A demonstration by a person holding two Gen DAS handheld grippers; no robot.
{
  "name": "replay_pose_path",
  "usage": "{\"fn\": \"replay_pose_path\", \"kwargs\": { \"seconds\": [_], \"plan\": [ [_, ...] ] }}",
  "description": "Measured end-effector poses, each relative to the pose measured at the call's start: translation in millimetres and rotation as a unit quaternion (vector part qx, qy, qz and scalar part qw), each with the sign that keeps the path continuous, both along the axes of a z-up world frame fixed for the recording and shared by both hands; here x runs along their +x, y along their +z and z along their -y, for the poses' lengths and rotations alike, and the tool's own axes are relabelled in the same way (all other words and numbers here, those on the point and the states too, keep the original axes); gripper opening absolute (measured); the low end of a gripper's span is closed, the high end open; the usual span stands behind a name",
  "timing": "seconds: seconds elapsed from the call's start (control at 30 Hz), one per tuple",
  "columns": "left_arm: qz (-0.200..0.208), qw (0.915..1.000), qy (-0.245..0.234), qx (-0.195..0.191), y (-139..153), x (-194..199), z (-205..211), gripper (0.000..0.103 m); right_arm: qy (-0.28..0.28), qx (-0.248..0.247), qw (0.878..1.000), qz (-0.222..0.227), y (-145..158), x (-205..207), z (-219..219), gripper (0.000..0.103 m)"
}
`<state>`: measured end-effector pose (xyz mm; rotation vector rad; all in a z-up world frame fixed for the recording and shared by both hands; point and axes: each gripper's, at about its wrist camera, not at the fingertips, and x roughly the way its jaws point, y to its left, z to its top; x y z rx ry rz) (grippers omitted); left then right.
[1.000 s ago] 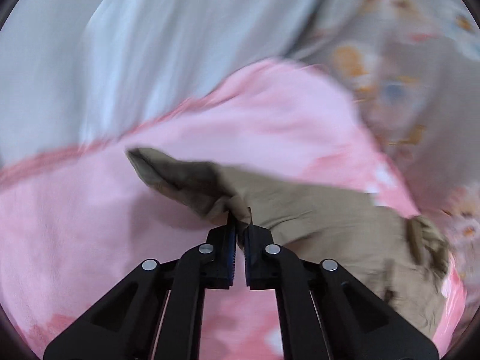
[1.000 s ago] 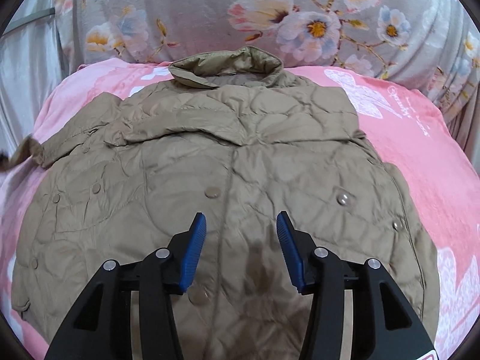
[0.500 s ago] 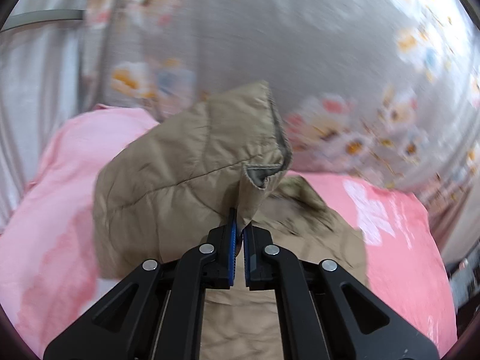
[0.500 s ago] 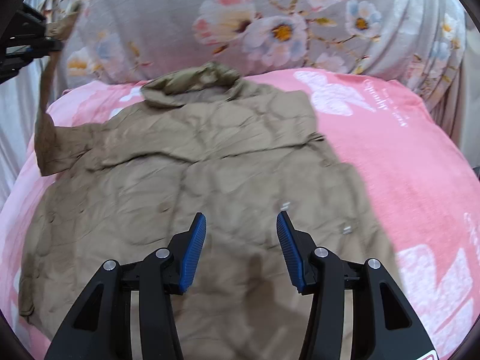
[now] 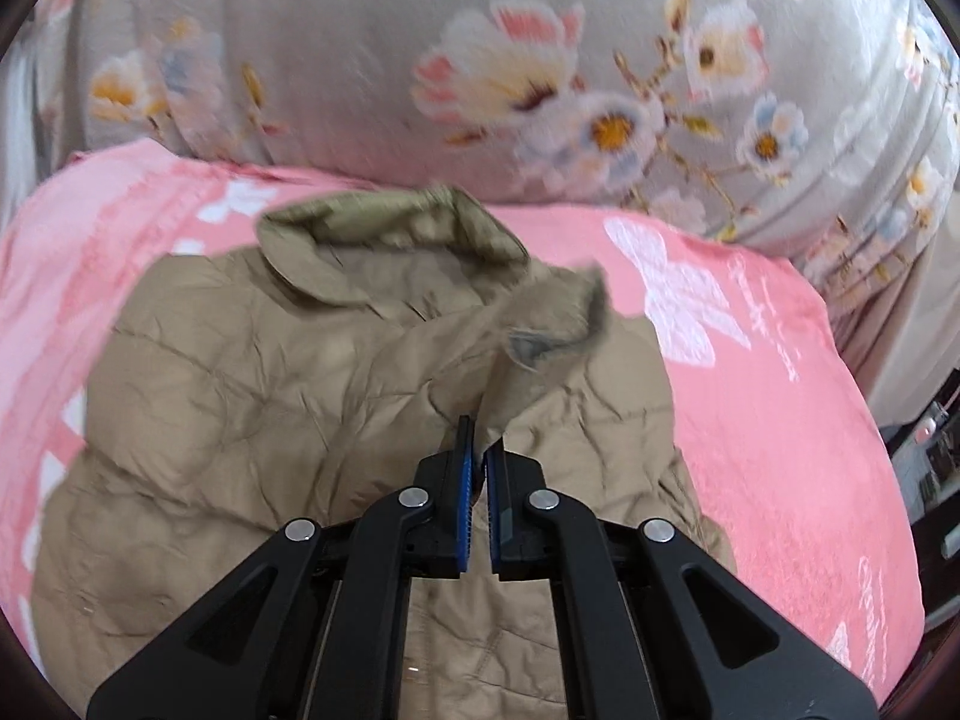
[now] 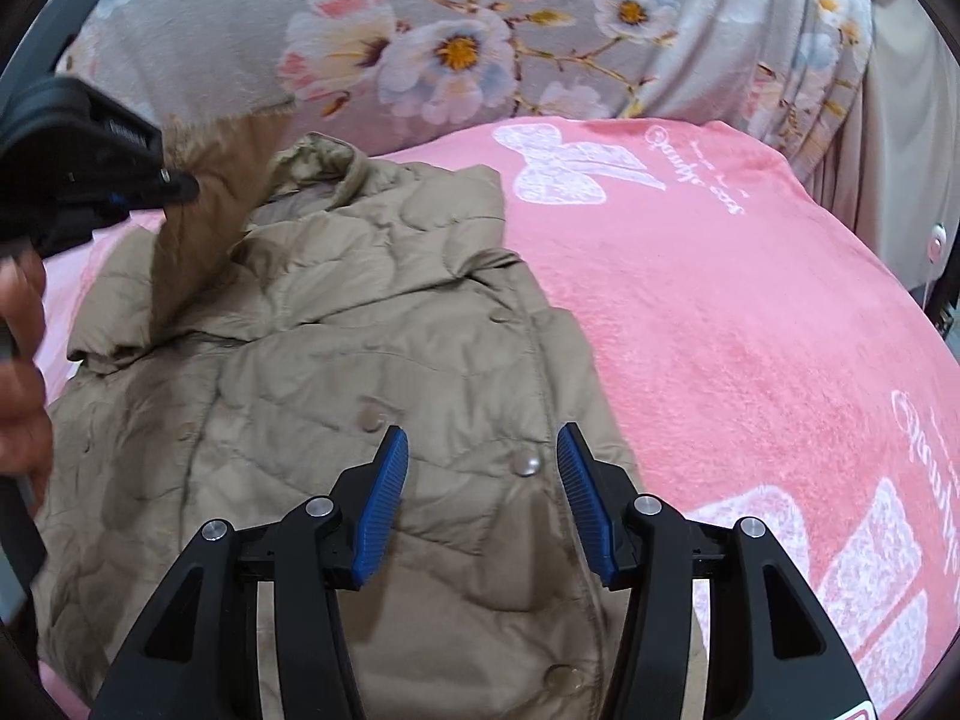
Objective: Fold large clothes
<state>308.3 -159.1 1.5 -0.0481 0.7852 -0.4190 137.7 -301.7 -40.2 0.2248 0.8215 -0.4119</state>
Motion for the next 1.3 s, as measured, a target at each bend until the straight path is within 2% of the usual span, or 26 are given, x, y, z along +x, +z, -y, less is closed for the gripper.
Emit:
{"fn": "replay_pose_path", "kwargs": {
  "seconds": [0.1, 0.2, 0.23, 0.3, 0.33, 0.37, 0.53, 0.63, 0.73, 0.8, 0.9, 0.93, 1.03, 1.07, 1.1, 1.2, 1.3],
  "plan": [
    [-0.014, 0.9998, -0.007, 0.009, -16.9, -1.1, 11.0, 0.003, -0.004, 0.002, 1.0, -0.004, -4.4, 1.7, 3.8, 0.051],
    [-0.03, 0.9994, -0.012, 0.008, -30.8, -3.2, 11.8, 0.009, -0.003, 0.003, 1.0, -0.007, -7.7, 3.8, 5.5, 0.051],
    [-0.034, 0.9993, -0.015, 0.004, -34.1, -3.8, 10.6, 0.016, -0.001, 0.004, 1.0, -0.008, -8.1, 5.0, 5.8, 0.051],
    [-0.043, 0.9987, -0.021, -0.018, -37.5, -7.3, 0.9, 0.036, 0.003, 0.005, 1.0, -0.007, -7.9, 7.9, 5.5, 0.057],
    [-0.047, 0.9979, -0.027, -0.035, -36.7, -10.4, -7.1, 0.058, 0.006, 0.007, 1.0, -0.004, -5.9, 10.8, 6.5, 0.059],
    [-0.048, 0.9972, -0.028, -0.049, -34.3, -13.8, -15.8, 0.074, 0.01, 0.01, 1.0, 0.0, -2.9, 14.2, 7.3, 0.06],
    [-0.02, 0.9926, -0.023, -0.118, -5.0, -28.2, -89.4, 0.092, 0.041, 0.045, 0.998, 0.034, 20.2, 39.1, 13.7, 0.071],
    [0.003, 0.995, 0.045, -0.09, 3.6, -10.4, -135.4, 0.091, 0.052, 0.078, 0.995, 0.04, 23.7, 65.0, 16.1, 0.073],
    [0.017, 0.9908, 0.127, -0.043, -2.0, 18.9, -169.5, 0.084, 0.054, 0.086, 0.995, 0.025, 16.3, 92.4, 12.0, 0.073],
    [0.016, 0.9873, 0.158, -0.002, -11.1, 39.7, -180.4, 0.077, 0.054, 0.1, 0.993, 0.008, 5.7, 107.8, 8.8, 0.073],
    [-0.002, 0.9852, 0.169, 0.029, -27.5, 61.9, -184.4, 0.071, 0.063, 0.109, 0.992, -0.019, -10.3, 126.3, 1.1, 0.071],
    [-0.013, 0.9846, 0.17, 0.039, -36.1, 69.9, -183.2, 0.069, 0.071, 0.103, 0.992, -0.029, -15.6, 133.2, -5.0, 0.067],
    [-0.03, 0.9835, 0.17, 0.054, -54.7, 80.7, -183.6, 0.065, 0.095, 0.084, 0.99, -0.057, -21.3, 147.1, -20.3, 0.018],
    [-0.036, 0.9832, 0.17, 0.055, -61.4, 83.5, -181.5, 0.065, 0.099, 0.069, 0.991, -0.055, -15.2, 150.1, -21.9, 0.005],
    [-0.04, 0.9827, 0.172, 0.056, -66.4, 84.5, -180.2, 0.065, 0.103, 0.056, 0.992, -0.047, -7.0, 151.7, -22.0, 0.004],
    [-0.042, 0.9839, 0.165, 0.054, -75.0, 82.3, -177.8, 0.066, 0.1, 0.006, 0.995, 0.018, 44.2, 152.0, -15.3, 0.003],
    [-0.041, 0.9855, 0.157, 0.049, -76.0, 79.0, -174.6, 0.066, 0.089, -0.052, 0.992, 0.067, 85.9, 150.7, -11.6, 0.003]
  ]
}}
